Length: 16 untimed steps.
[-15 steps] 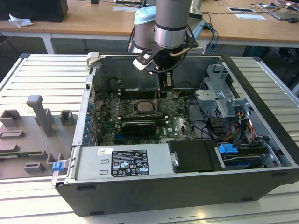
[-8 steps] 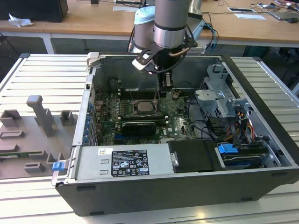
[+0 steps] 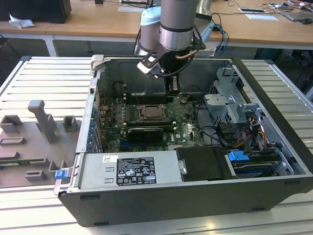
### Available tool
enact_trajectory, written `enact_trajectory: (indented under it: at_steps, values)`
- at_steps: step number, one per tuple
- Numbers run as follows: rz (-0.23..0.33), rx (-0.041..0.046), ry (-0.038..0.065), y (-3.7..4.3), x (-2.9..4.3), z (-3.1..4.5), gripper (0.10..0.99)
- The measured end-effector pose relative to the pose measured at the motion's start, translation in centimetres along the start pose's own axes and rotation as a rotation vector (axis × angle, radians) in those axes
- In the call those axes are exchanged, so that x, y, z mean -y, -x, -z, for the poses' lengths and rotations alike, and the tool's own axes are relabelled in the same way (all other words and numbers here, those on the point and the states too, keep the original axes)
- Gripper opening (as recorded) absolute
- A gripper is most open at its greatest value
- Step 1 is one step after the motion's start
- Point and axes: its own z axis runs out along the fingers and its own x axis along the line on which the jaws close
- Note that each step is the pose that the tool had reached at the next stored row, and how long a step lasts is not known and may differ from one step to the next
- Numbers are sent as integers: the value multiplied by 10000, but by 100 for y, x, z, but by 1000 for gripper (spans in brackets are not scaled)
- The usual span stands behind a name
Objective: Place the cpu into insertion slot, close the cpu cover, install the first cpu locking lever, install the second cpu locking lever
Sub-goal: 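Close the cpu cover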
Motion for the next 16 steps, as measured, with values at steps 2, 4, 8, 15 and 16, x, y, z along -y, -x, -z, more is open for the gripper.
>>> enact_trajectory:
  at_steps: [2,4,8,15,16]
  values:
    - [0,0,0,0,5,0,106]
    - [1,0,0,0,11,0,106]
    - [1,0,0,0,21,1,106]
    - [0,0,-1,0,48,2,106]
    - [0,1,-1,-1,51,1,106]
